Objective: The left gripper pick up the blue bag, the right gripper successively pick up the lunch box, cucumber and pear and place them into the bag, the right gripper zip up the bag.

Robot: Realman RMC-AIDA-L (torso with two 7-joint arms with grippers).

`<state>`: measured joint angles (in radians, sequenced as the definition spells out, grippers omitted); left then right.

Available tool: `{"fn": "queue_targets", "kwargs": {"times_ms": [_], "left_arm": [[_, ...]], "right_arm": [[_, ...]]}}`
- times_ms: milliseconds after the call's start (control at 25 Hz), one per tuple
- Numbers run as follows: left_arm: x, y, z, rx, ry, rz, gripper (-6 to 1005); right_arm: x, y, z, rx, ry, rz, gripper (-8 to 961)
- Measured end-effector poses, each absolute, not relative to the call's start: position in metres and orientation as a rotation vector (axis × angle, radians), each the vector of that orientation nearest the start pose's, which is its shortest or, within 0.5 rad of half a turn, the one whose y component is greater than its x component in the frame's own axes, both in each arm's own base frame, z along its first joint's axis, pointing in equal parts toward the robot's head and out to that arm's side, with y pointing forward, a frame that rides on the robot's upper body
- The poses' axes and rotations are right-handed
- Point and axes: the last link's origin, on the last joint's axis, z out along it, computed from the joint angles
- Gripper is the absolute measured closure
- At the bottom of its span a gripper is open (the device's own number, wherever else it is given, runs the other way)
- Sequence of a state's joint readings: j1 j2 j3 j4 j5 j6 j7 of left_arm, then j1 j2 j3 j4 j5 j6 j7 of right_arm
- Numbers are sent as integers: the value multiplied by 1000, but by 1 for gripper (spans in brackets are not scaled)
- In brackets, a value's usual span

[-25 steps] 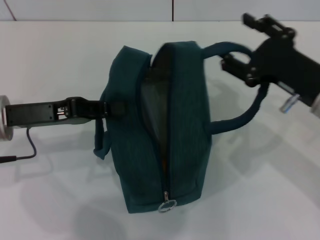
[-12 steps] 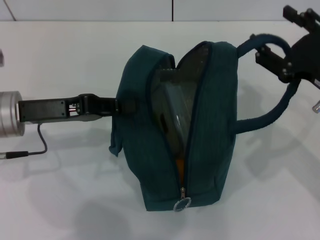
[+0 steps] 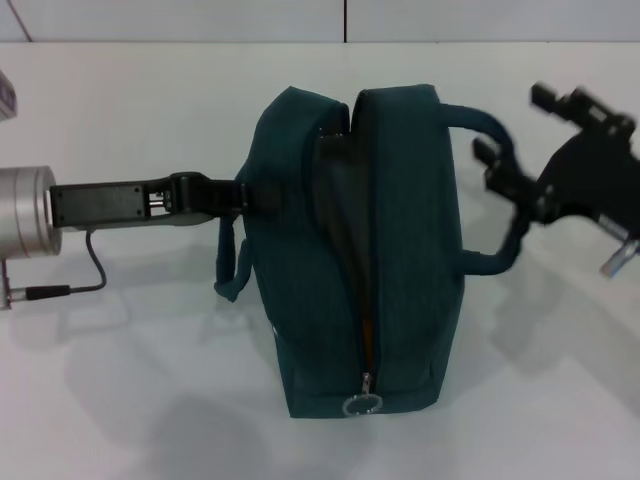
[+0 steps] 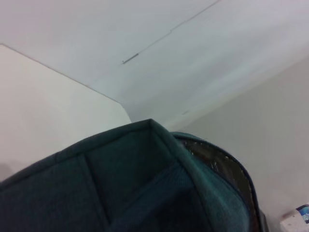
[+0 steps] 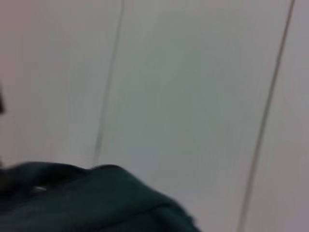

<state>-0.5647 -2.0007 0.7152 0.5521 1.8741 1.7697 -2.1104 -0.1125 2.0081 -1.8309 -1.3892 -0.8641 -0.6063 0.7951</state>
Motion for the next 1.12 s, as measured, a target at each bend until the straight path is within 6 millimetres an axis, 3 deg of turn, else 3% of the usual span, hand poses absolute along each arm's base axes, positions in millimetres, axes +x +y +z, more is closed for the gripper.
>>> {"fn": "queue_targets", "kwargs": {"times_ms": [280, 720, 960, 1120], "left_arm": [[-241, 322, 20, -2645, -1648, -1019, 945], [-243, 320, 19, -2645, -1628, -1028, 945], [-242, 321, 19, -2642, -1624, -1037, 945], [-238, 323, 19, -2653, -1612, -1040, 945]], "right_arm": [[210, 262, -8, -2288, 186, 785, 228], [198, 245, 19, -2367, -15, 1122, 228], [197, 240, 13, -2676, -5, 1326, 229], [203, 240, 7, -2923, 103, 1460, 229]]}}
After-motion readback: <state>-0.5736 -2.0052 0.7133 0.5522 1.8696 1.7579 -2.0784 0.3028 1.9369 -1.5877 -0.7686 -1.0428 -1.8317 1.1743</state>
